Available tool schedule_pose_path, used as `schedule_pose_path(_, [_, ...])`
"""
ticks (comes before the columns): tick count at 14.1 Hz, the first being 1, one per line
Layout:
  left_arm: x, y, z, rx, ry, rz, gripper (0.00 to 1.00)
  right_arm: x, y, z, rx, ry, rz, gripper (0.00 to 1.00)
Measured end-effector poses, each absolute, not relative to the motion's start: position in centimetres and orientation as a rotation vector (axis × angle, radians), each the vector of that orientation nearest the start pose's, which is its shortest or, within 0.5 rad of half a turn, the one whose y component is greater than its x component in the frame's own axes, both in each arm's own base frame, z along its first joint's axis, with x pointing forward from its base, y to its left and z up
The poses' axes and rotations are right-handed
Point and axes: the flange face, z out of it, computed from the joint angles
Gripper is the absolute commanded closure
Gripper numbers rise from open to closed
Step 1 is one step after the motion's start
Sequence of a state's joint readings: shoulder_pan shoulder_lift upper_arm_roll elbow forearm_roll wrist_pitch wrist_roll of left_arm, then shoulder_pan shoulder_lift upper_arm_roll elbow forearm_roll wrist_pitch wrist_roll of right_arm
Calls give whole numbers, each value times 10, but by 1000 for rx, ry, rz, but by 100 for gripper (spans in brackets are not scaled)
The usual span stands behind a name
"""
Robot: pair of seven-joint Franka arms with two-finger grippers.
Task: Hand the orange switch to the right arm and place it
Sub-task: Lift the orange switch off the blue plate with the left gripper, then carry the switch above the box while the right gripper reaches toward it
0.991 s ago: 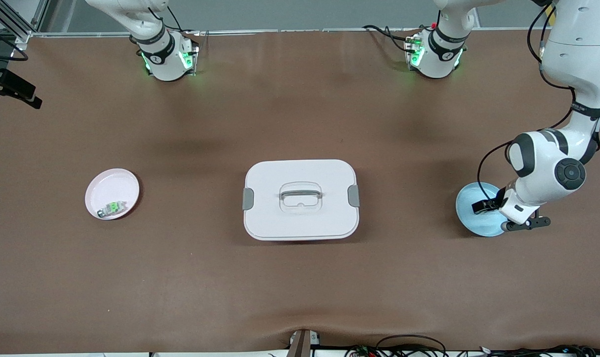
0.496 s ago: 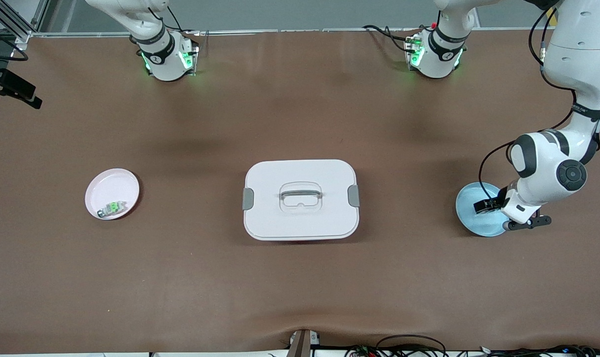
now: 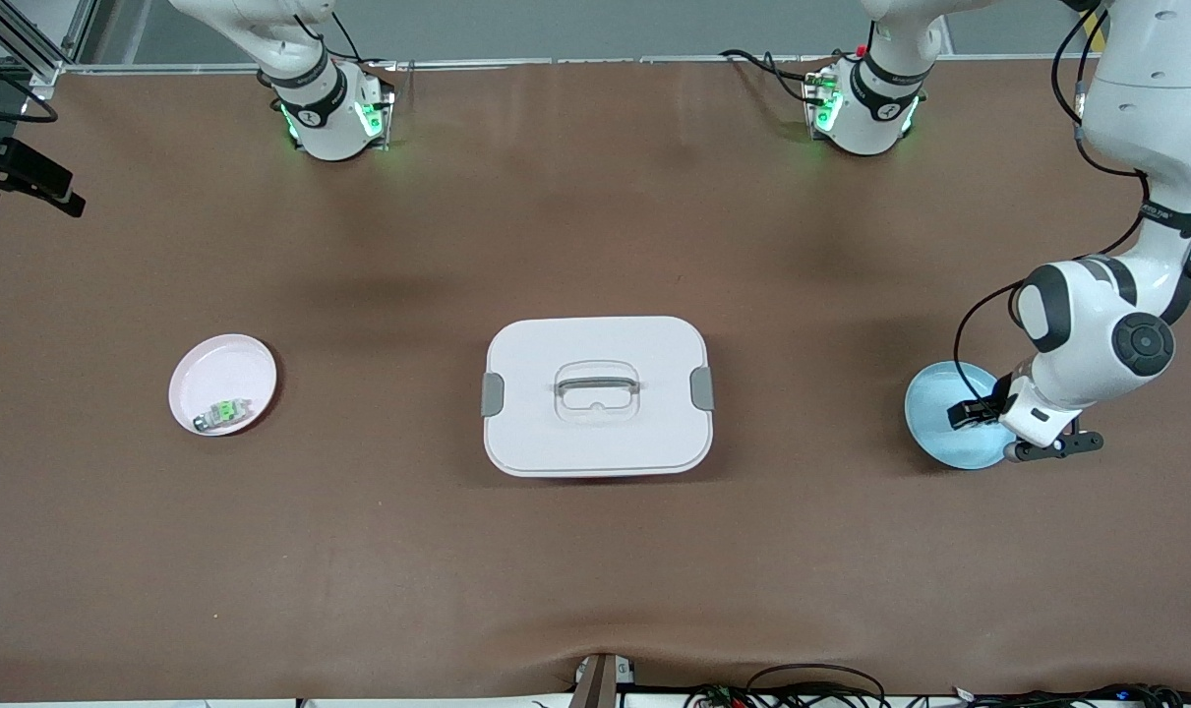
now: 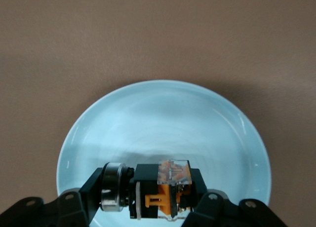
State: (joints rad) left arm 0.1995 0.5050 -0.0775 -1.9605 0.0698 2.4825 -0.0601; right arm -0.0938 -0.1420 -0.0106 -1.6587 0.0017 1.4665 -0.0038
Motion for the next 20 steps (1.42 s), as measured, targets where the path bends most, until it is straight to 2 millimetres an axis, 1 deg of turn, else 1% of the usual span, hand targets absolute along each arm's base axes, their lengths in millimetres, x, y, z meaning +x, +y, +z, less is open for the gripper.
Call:
schedule_pose_path(2, [617,65,249,-3132,-185,-15,100,497,-50,648,-3131,152,83,0])
schedule_pose_path(6, [614,22,323,-3141,-77,-24,100,498,-48,647,-3132,146,87,0])
schedule_pose_path(8, [612,3,356,-3149,-67,-3,100,500,-39,645,-3133,115,96,0])
schedule_pose_path(9, [611,-7,372,-3164,-90,24,100,500,-29,642,-3134,85,114,0])
schedule_pose_path(12, [616,-38,420,-3227,-219,99,100,496,9,635,-3134,-13,214,0])
schedule_pose_path(14, [618,-61,447,-3260,-326,153,100,490,44,633,-3131,4,264,0])
schedule_pose_path(16, [615,-87,468,-3282,-440,224,100,482,88,632,-3076,88,310,0])
schedule_pose_path(18, [608,-118,492,-3268,-553,292,100,474,131,630,-2982,221,352,0])
schedule_pose_path(20, [603,-143,510,-3257,-671,339,100,473,170,626,-2882,338,338,0])
